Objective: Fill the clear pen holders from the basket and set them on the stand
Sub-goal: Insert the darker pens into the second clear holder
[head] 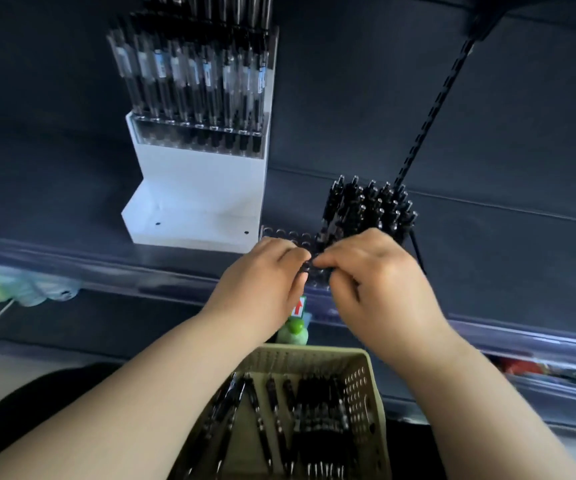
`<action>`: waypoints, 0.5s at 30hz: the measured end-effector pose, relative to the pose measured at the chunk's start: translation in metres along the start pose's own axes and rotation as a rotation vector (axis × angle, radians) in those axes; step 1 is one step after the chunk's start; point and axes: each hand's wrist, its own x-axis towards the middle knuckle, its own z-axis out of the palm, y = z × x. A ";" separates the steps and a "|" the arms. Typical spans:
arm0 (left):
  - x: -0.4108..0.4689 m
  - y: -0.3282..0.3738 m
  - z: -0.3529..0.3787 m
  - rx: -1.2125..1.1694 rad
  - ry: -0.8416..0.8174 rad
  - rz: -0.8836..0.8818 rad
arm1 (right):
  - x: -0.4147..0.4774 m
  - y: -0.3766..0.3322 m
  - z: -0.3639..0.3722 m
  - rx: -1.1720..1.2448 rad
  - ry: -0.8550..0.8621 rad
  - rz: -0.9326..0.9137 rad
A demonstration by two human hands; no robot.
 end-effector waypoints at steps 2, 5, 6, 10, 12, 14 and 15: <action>-0.021 0.002 0.003 0.000 -0.022 0.024 | -0.024 -0.001 0.010 0.009 -0.080 0.074; -0.055 0.001 0.016 -0.017 -0.102 -0.026 | -0.059 0.005 0.029 -0.021 -0.306 0.273; -0.066 0.000 0.022 -0.028 -0.153 -0.077 | -0.070 0.007 0.036 -0.038 -0.384 0.343; -0.104 -0.002 0.046 0.023 -0.363 -0.279 | -0.102 0.009 0.057 -0.025 -0.597 0.571; -0.122 -0.002 0.057 0.052 -0.501 -0.363 | -0.116 0.007 0.067 -0.012 -0.672 0.644; -0.135 0.000 0.066 0.077 -0.615 -0.429 | -0.128 0.004 0.080 -0.009 -0.731 0.689; -0.140 0.002 0.070 0.070 -0.653 -0.457 | -0.132 0.003 0.086 -0.009 -0.756 0.703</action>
